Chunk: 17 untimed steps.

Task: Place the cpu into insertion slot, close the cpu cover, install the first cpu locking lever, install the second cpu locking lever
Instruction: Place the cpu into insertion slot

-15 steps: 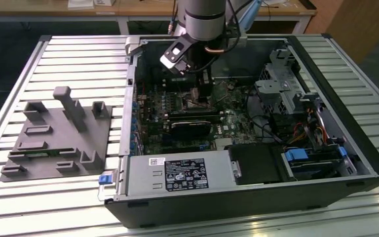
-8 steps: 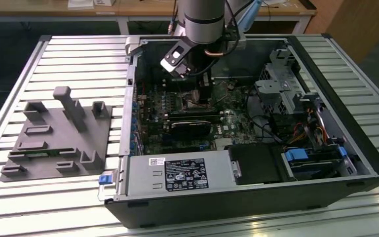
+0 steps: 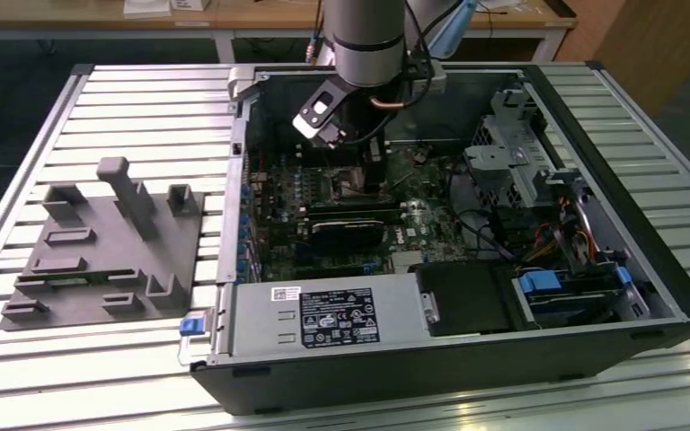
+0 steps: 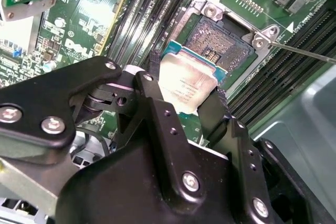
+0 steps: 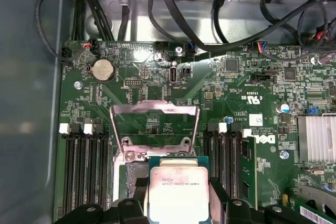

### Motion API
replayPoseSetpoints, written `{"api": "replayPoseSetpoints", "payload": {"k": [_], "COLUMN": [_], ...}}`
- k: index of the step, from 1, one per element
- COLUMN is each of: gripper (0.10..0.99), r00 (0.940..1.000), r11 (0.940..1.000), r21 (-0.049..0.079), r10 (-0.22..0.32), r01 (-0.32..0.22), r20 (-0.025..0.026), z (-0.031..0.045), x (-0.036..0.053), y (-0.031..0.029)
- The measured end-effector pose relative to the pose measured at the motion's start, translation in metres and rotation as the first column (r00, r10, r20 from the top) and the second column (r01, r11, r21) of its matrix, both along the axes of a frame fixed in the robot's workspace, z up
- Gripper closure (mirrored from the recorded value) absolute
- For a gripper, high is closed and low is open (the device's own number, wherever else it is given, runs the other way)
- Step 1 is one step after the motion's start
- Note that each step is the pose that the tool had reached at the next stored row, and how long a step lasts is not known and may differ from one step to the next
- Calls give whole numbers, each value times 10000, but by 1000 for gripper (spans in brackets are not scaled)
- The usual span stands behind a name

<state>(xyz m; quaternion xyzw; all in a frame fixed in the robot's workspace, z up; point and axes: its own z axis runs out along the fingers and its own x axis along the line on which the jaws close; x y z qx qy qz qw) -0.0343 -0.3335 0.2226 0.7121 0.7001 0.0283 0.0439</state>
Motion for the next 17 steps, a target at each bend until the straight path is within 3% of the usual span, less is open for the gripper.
{"api": "replayPoseSetpoints", "payload": {"k": [9,17], "gripper": [549,549], "r00": [10000,10000], "r11": [10000,10000], "r21": [-8,-8], "r10": [1,0], "r01": [0,0], "r20": [18,18], "z": [-103,-130], "x": [-19,-30], "y": [0,26]}}
